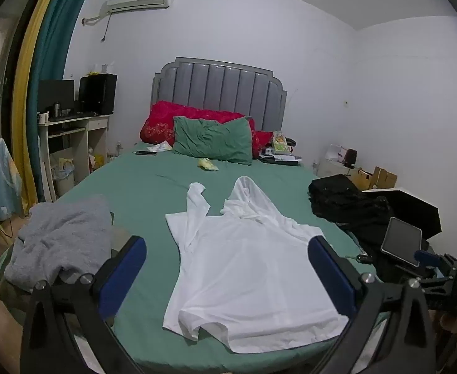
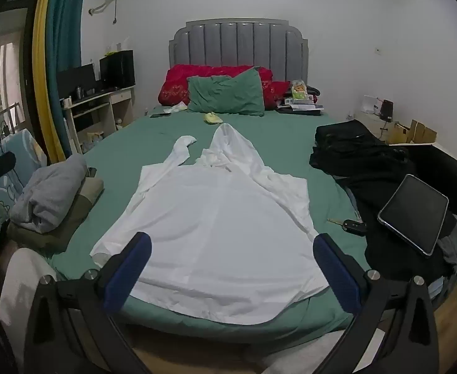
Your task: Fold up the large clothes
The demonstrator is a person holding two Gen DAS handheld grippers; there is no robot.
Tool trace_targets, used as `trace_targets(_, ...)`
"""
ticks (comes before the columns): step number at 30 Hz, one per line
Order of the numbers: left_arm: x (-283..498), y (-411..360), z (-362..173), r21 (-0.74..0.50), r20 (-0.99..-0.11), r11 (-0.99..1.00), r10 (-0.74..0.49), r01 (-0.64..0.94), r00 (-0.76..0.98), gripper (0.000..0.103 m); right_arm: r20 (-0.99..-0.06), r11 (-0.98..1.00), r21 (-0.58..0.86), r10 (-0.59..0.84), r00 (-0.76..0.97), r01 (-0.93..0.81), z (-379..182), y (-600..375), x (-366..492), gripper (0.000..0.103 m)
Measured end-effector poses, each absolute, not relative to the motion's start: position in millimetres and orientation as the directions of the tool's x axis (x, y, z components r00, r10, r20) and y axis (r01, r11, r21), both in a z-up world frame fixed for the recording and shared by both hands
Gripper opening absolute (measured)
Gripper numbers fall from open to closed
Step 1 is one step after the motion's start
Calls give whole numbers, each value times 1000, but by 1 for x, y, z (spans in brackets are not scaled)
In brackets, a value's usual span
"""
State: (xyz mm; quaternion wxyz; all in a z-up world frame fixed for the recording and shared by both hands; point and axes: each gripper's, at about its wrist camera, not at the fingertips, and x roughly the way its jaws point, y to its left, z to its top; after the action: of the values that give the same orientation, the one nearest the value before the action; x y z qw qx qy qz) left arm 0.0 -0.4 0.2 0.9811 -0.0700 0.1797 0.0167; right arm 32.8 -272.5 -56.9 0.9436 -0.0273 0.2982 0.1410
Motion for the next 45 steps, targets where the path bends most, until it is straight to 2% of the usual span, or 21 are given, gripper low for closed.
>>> trace_targets(45, -9, -5, 7, -124, -345, 992, -6, -39, 939, 103, -560, 961, 48, 251, 790, -271, -51, -279, 34, 103)
